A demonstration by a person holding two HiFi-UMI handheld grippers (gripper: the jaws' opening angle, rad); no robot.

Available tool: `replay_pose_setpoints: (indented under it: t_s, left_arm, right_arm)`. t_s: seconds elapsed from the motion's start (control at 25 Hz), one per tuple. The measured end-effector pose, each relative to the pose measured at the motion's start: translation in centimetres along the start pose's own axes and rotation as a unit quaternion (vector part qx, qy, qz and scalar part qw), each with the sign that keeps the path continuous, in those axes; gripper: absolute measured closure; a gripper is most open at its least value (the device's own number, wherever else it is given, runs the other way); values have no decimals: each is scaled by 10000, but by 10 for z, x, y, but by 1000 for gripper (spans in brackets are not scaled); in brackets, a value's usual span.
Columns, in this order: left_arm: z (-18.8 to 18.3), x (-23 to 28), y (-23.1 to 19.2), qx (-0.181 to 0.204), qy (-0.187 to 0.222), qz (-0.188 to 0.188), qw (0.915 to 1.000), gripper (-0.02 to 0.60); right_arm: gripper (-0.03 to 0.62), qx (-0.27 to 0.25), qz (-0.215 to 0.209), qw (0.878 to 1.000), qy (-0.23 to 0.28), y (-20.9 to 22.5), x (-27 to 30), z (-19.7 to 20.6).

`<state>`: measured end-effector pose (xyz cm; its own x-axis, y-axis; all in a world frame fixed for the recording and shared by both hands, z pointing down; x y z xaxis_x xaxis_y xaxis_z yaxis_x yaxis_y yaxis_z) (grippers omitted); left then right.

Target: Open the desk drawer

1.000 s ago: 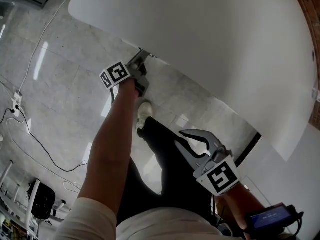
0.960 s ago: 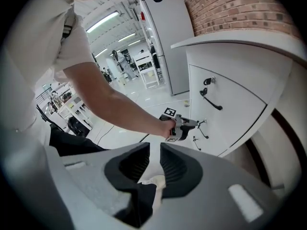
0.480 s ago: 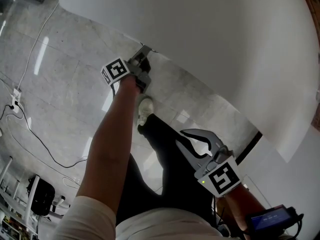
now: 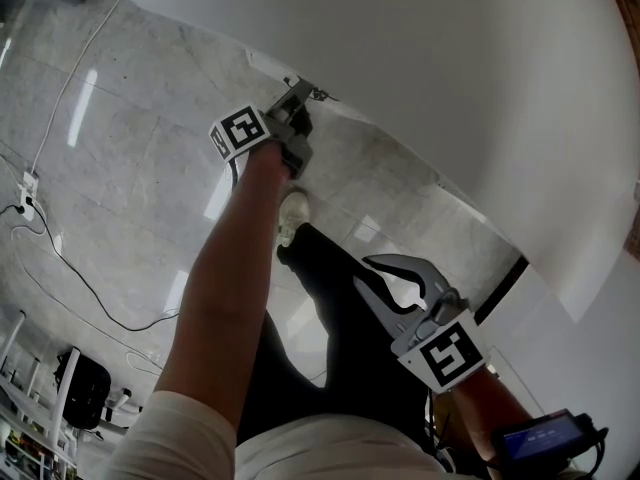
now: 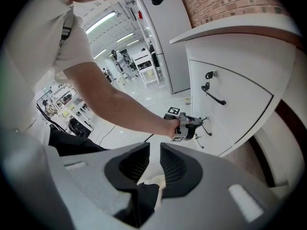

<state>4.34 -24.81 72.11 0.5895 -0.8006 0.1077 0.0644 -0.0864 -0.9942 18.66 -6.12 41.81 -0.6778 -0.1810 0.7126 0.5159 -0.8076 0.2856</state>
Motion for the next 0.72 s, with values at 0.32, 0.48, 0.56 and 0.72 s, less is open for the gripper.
replay_pose_setpoints:
  t_s: [0.32,0.48,0.56,0.72]
  left_arm:
    - [1,-4,-2,47,-164,-175,9997,557]
    - [3,-13,-5,24,-198,-207,9996,557]
    - [2,-16,-6,33,-230,-225,9995,557]
    - [1,-20,-6,56,-253,-251,9993,557]
  right_arm:
    - [540,23,-24,10000,25,0,4,-2]
    - [540,52,-9,10000,12,1,5,-3]
    - [540,40,-17,10000,28,1,6,-5]
    - [539,21,-36,10000,30,1,7,-7]
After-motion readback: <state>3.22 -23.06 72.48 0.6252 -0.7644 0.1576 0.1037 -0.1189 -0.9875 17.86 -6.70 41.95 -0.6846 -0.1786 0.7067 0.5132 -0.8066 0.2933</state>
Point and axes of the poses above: the fingertips, and each gripper's own axes: x forward along the fingers, y to its right, z out of its underside, the point moved 9 cm from there along -x, backward along the fingers, and after that the axes turned 7 degrees about y, right-handed, at the moved point
